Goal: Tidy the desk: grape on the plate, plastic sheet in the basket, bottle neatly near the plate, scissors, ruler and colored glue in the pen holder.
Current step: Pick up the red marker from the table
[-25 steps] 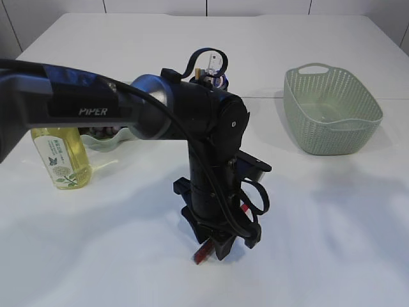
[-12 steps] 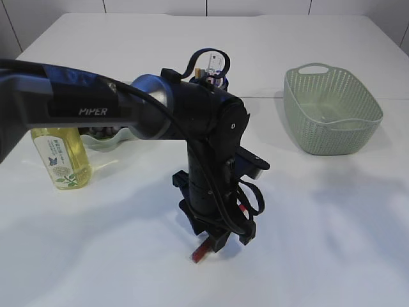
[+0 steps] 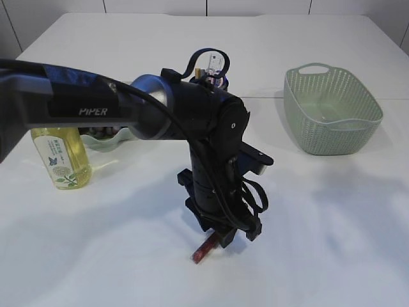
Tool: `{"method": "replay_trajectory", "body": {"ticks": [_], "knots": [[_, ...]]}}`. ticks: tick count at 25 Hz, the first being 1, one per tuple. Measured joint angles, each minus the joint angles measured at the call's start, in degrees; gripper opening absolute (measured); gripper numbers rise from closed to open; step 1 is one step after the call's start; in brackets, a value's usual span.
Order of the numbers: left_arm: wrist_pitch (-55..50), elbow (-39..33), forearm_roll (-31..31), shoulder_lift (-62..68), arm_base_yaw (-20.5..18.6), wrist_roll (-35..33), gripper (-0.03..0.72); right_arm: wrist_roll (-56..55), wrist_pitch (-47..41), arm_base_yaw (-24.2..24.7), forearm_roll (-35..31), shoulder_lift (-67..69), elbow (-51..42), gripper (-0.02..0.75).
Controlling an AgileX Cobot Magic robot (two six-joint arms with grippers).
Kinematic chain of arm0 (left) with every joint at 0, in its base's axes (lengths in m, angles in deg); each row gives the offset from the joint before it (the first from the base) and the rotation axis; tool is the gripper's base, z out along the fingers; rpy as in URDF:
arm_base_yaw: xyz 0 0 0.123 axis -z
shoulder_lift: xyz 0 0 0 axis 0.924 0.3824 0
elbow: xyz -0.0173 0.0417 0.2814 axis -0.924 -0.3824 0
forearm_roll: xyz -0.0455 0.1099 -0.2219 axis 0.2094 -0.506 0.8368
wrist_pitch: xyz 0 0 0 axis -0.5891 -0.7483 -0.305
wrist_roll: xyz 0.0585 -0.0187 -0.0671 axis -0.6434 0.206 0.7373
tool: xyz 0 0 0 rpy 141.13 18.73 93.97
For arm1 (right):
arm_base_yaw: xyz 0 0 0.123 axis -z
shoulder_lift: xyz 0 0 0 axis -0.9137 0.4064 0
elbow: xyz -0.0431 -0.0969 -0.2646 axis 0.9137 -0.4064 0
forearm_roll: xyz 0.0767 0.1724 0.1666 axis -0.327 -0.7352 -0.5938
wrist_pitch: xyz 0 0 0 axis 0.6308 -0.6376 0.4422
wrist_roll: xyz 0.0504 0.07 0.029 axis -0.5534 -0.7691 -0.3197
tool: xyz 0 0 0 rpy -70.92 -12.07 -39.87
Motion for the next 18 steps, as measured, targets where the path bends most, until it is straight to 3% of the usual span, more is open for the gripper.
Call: {"method": "replay_trajectory", "body": {"ticks": [18], "knots": [[0.1,0.0,0.7,0.2,0.0,0.0,0.330,0.0,0.0,0.0,0.4,0.0,0.0,0.260]]}}
